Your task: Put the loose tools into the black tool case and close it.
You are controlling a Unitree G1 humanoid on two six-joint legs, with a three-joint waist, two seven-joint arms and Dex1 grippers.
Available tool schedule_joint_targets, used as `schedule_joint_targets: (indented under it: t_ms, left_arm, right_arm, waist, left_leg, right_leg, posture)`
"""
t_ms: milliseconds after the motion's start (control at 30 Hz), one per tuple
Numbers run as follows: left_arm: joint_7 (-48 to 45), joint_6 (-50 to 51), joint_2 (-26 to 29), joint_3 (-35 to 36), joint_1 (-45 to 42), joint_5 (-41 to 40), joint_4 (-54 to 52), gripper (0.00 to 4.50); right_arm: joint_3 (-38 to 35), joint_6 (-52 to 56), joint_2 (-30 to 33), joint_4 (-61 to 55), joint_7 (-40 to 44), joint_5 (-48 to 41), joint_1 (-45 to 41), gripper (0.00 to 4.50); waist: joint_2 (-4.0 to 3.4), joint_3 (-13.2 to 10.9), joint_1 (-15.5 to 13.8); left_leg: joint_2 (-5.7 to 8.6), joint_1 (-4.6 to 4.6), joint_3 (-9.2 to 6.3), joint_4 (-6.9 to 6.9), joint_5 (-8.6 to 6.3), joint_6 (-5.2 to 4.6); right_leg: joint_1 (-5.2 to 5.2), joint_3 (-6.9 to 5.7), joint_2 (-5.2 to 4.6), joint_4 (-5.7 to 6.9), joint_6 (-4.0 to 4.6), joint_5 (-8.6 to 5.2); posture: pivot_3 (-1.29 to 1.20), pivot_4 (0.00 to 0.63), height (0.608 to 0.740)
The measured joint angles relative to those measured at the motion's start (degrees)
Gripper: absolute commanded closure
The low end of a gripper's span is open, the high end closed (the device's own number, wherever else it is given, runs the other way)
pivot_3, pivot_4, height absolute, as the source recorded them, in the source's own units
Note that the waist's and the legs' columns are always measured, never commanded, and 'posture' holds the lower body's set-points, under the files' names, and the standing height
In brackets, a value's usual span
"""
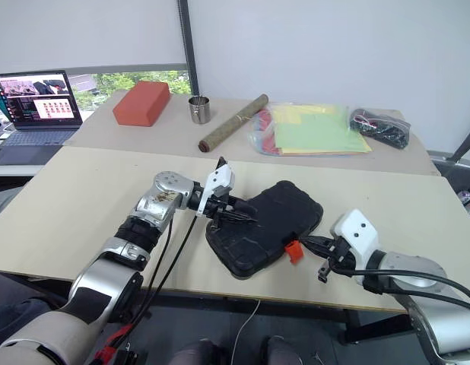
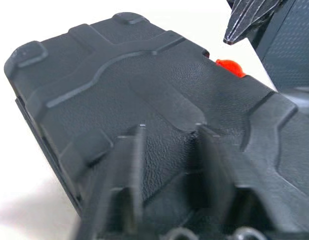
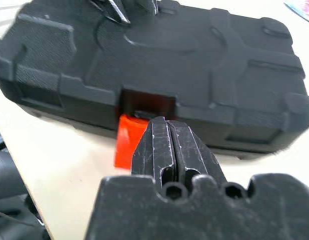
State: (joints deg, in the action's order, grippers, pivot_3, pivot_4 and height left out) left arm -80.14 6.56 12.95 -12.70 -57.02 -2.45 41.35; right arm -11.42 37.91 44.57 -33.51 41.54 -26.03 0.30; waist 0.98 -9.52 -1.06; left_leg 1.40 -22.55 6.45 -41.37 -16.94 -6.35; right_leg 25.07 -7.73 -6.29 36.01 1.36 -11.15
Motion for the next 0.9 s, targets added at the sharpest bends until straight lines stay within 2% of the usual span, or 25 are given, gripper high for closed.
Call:
schedule_joint_targets:
  t_ms: [267,600,833,900]
  left_arm:
    - [-2.80,3.20,1.21,-0.74,1.18,-2.11,-3.78,4.39]
    - [0.31,-5.59,2.01,-5.99,1.68,1.38,-5.86,4.39]
    - [0.76,-7.79,2.22,-6.72,2.03,1.39,-6.16,4.39]
    - [0.79,-8.53,2.38,-6.83,2.16,1.40,-6.18,4.39]
  right_arm:
    - [0.16,0.70,-0.07,-0.62,-0.86,-0.05,0.01,4.50]
    - [5.41,1.10,-0.14,-0.64,-1.71,1.71,1.28,4.50]
    - [2.43,1.47,0.68,-3.16,-2.13,1.67,7.54,4.50]
    - [1.42,1.48,0.67,-3.48,-2.28,1.64,9.08,4.50]
  waist:
    - [0.00,0.00,-0.07]
    - [-0.03,0.02,-0.61]
    - [-0.05,0.04,-1.10]
    - [-0.06,0.04,-1.13]
  left_leg:
    - [0.02,-0.07,0.01,0.05,0.10,-0.19]
    - [0.02,0.03,-0.01,0.02,-0.10,0.14]
    - [0.01,0.08,0.00,0.03,-0.10,0.12]
    - [0.02,0.11,0.00,0.04,-0.10,0.11]
  right_leg:
    - [0.04,-0.03,0.02,-0.03,0.04,0.02]
    - [-0.07,-0.02,-0.04,-0.07,0.02,0.00]
    - [-0.11,-0.02,-0.04,-0.07,-0.02,-0.02]
    - [-0.13,-0.02,-0.04,-0.07,-0.33,-0.20]
  posture:
    - [0.00,0.150,0.737]
    - [0.00,0.150,0.737]
    - [0.00,0.150,0.737]
    - [0.00,0.150,0.737]
